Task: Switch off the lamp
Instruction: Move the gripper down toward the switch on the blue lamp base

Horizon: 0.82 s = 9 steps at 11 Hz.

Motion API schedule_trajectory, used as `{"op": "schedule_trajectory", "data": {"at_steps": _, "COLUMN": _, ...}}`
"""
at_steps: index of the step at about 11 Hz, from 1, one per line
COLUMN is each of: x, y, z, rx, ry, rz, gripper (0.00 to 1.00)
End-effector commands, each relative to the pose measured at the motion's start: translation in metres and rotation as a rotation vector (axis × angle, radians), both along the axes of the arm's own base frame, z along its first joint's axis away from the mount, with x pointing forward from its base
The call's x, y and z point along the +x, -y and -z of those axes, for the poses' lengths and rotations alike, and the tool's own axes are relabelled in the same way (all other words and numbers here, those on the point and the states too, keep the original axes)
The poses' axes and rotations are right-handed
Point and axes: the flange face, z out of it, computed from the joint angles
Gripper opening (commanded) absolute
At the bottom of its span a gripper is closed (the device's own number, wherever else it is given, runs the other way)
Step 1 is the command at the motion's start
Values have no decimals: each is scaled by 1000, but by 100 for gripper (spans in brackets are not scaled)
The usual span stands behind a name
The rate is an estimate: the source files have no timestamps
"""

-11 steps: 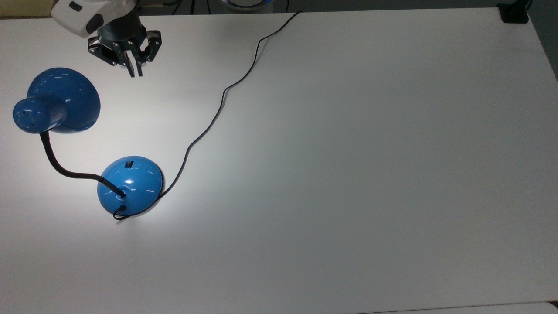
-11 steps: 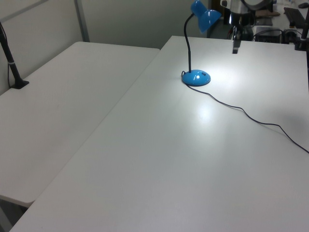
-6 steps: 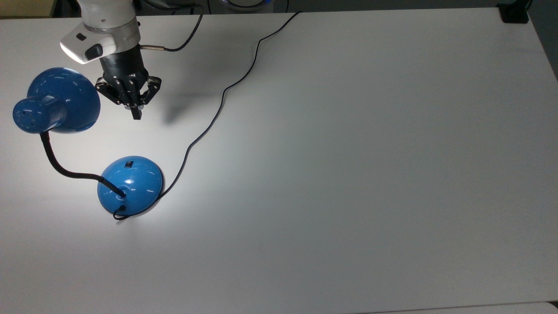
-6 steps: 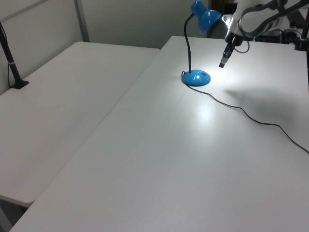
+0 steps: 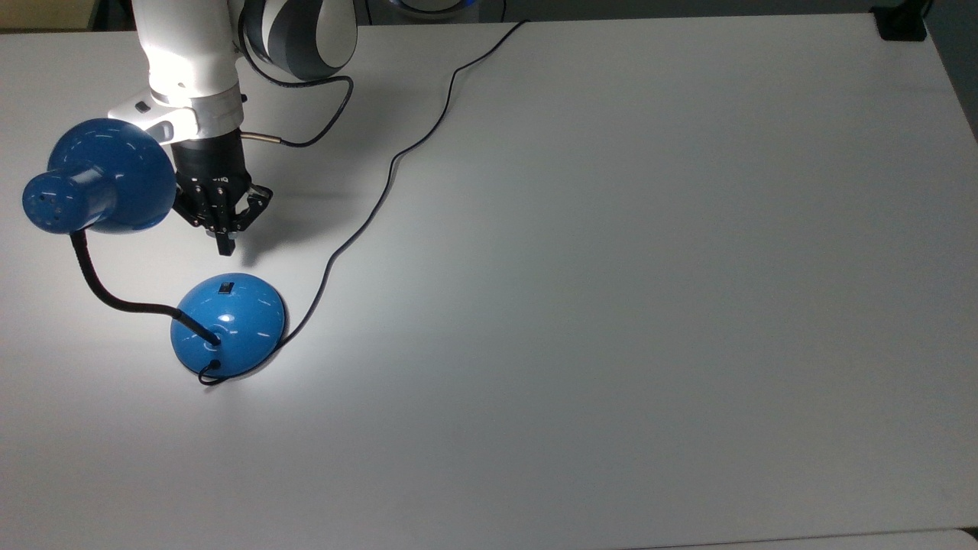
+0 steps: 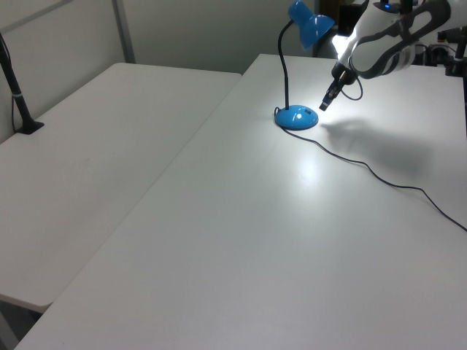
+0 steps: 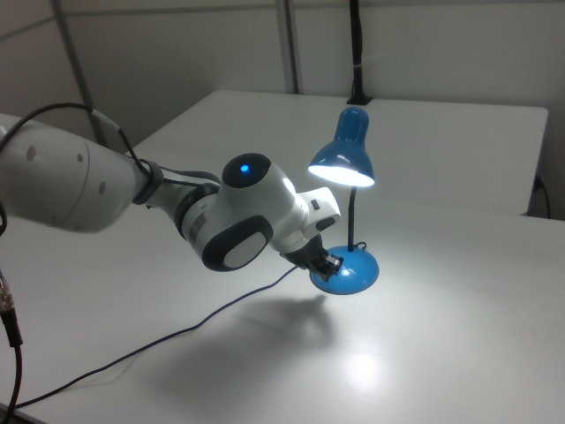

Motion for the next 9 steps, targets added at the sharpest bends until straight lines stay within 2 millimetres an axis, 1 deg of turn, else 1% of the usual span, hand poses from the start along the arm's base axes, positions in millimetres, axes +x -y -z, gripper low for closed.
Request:
{"op": "schedule_trajectory", "data": {"at_steps": 1, "x": 19, "y": 3, "z": 2, "rx": 21, "ry": 36, "rz": 35, "gripper": 0}}
{"op": "schedule_trajectory", "data": {"at_steps": 2, "x": 25, "y": 4, "z": 2, "rx": 21, "ry": 42, "rz": 36, "gripper": 0}}
{"op": "schedule_trajectory", "data": {"at_steps": 5, "x": 33, "y": 2, "z": 7, "rx": 29, "ry": 46, "rz": 46, "gripper": 0}}
{"op": "schedule_trajectory", "data": {"at_steps": 7, "x": 35, "y": 0, "z": 17, "rx": 31, "ry": 33, "rz": 43, "gripper": 0}}
{"op": "schedule_trajectory", "data": {"at_steps": 9, "x": 43, "y": -6, "z": 20, "rx": 29, "ry": 34, "rz": 30, "gripper": 0}}
